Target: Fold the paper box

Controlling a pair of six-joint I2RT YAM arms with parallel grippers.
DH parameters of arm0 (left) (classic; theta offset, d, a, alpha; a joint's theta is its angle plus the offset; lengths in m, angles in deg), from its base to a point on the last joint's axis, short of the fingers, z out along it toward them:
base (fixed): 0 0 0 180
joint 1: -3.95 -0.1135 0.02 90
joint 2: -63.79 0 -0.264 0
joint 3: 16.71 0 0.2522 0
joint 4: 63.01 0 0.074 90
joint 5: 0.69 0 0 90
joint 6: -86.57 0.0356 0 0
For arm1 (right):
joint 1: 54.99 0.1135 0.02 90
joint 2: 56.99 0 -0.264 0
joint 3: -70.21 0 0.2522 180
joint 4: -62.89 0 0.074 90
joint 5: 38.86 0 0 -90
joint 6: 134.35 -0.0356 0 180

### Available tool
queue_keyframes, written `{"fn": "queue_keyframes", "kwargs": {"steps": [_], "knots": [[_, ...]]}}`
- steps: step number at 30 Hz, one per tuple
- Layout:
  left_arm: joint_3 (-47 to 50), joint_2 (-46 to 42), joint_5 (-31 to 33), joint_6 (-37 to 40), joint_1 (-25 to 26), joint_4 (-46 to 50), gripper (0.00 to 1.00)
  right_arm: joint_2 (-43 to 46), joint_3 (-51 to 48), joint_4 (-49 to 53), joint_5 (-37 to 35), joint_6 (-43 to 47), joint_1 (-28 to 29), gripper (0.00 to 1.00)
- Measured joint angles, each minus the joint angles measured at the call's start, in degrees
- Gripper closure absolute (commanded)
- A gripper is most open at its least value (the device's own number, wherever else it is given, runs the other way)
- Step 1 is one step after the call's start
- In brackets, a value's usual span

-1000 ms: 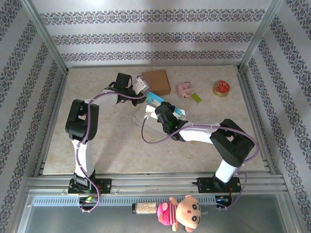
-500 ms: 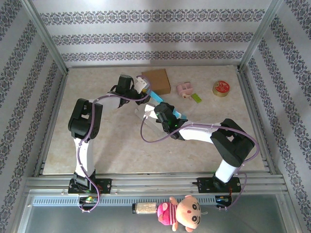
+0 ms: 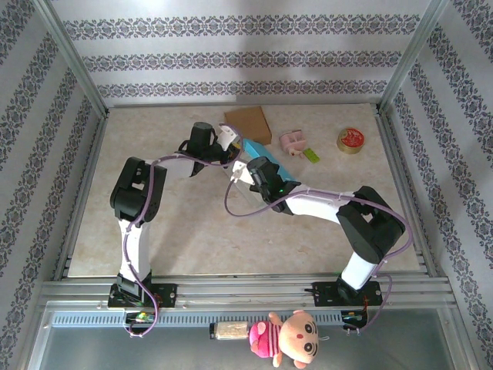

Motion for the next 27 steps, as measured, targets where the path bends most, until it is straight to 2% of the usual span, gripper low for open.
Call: {"fn": "queue_keyframes", "kwargs": {"steps": [1, 2, 3, 6, 12, 17, 23, 27], "knots": [[0.28, -0.76, 0.04, -0.02, 0.07, 0.0, 1.0, 0.0, 0.66, 1.01, 0.5, -0.46, -0.5, 0.75], [0.46, -1.57, 0.2, -0.02, 0.2, 0.0, 1.0, 0.0, 1.55, 2.38, 1.09, -1.16, -1.07, 0.64], [0.5, -2.14, 0.26, -0.04, 0.33, 0.0, 1.0, 0.0, 2.6, 3.93, 1.79, -1.99, -1.62, 0.58], [0.48, -2.99, 0.9, -0.17, 0.94, 0.02, 1.0, 0.0, 6.36, 9.33, 4.39, -5.18, -3.32, 0.51], [0.39, -2.99, 1.77, -1.07, 1.77, 1.68, 1.0, 0.0, 13.33, 19.41, 12.2, -13.31, -7.26, 0.49], [0.39, -2.99, 2.1, -2.47, 1.77, 1.73, 1.0, 0.0, 15.98, 24.85, 16.2, -16.72, -9.75, 0.47], [0.39, -3.45, 2.56, -5.35, 1.77, 3.52, 0.98, 0.0, 21.35, 32.44, 20.94, -22.25, -11.96, 0.36], [0.52, -5.64, 2.14, -10.01, 1.81, 6.86, 0.94, -0.59, 28.44, 37.81, 26.4, -26.53, -18.75, 0.29]]}}
